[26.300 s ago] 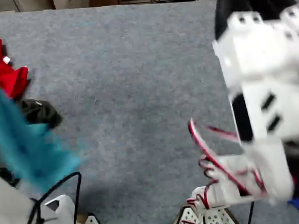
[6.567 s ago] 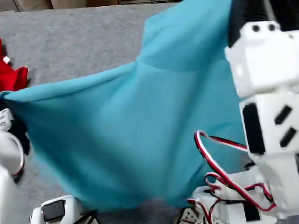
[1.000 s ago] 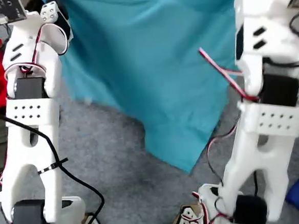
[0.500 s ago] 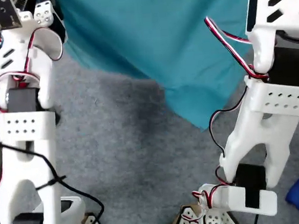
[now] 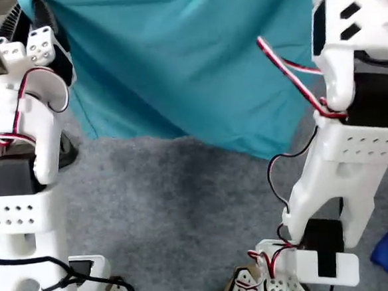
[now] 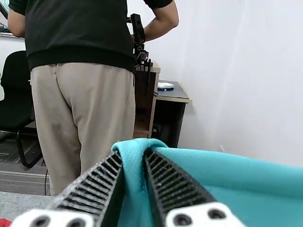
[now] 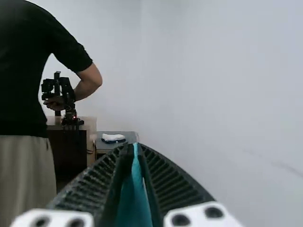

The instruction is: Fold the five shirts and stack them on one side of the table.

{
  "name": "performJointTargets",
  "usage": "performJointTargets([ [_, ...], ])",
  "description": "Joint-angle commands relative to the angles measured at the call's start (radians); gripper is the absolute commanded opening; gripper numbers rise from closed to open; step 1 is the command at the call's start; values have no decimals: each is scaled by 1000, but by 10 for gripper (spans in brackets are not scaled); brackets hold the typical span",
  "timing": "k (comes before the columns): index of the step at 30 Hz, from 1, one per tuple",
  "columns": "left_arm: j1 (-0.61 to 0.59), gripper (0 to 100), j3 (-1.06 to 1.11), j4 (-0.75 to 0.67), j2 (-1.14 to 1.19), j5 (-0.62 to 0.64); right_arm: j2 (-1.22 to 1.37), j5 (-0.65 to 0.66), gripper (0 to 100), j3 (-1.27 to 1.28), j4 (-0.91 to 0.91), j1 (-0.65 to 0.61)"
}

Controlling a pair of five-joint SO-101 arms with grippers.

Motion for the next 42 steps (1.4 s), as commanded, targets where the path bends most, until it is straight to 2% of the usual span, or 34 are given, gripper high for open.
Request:
performJointTargets([
  [1,-14,19,-5,-21,-25,0,-45,12,5,-41,3,-22],
  [6,-17,19,-9,-77,-39,2,-58,11,5,-87,0,-36],
  [16,-17,19,-66,18,-113,0,-62,14,5,-288,5,-39],
  [23,-17,19,-66,183,-125,0,-61,28,5,-257,5,-68],
  [27,-71,19,-75,315,-127,0,-61,80,5,-236,6,-110],
  [34,-170,19,-63,428,-147,2,-59,80,5,-131,6,-116],
  [38,-167,19,17,394,-165,2,-56,78,5,16,-18,-111],
  [42,-160,19,101,270,-154,2,-10,78,5,176,-120,-88],
])
